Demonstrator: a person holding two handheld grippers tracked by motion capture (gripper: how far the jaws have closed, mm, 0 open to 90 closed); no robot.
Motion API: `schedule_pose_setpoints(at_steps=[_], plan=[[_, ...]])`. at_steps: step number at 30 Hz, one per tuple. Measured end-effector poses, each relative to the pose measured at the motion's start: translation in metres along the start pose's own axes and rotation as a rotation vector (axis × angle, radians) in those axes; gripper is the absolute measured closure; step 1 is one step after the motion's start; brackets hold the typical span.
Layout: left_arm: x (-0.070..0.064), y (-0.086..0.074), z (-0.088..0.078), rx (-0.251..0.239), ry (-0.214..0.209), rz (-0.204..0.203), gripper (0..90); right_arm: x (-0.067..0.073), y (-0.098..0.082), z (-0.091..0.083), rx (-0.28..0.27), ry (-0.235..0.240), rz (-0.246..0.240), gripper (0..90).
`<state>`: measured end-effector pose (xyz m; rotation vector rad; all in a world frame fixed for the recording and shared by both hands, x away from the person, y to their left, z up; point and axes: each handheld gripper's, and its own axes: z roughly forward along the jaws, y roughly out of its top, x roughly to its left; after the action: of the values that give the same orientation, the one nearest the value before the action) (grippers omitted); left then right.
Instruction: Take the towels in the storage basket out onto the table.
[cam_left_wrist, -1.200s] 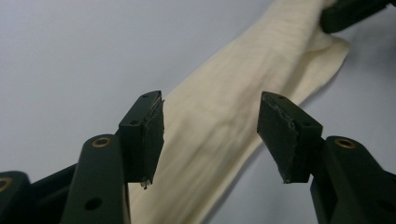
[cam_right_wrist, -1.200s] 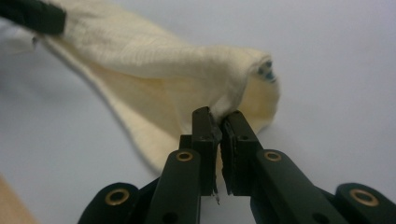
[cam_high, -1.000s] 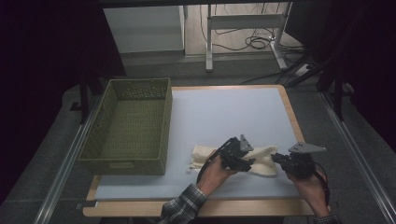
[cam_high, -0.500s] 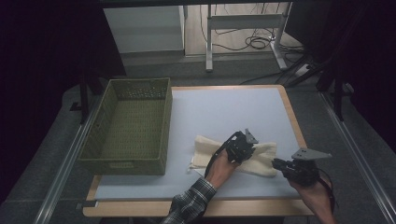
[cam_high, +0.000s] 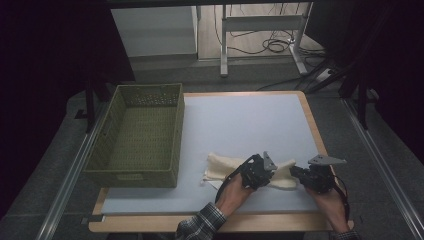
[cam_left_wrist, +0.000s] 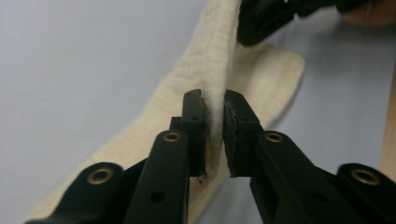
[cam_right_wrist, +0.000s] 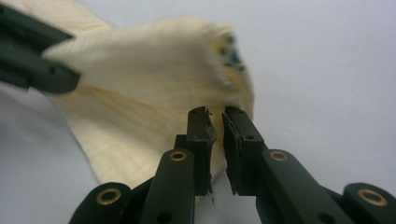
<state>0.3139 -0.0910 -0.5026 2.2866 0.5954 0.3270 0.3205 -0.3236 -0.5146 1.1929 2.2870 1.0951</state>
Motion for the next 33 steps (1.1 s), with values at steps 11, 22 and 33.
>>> schedule_pose_setpoints(at_steps=[11,22,33], plan=[[-0.017,-0.011,0.008,0.009,-0.068,-0.028,63.0,-0.007,0.001,-0.041,-0.023,-0.052,-0.009,77.0],[-0.02,-0.016,0.01,-0.015,-0.121,-0.06,54.6,0.025,0.025,-0.019,-0.014,0.057,-0.047,74.0],[0.055,-0.028,-0.056,-0.09,0.121,-0.161,50.8,0.02,-0.014,-0.006,0.004,0.043,-0.016,74.1]])
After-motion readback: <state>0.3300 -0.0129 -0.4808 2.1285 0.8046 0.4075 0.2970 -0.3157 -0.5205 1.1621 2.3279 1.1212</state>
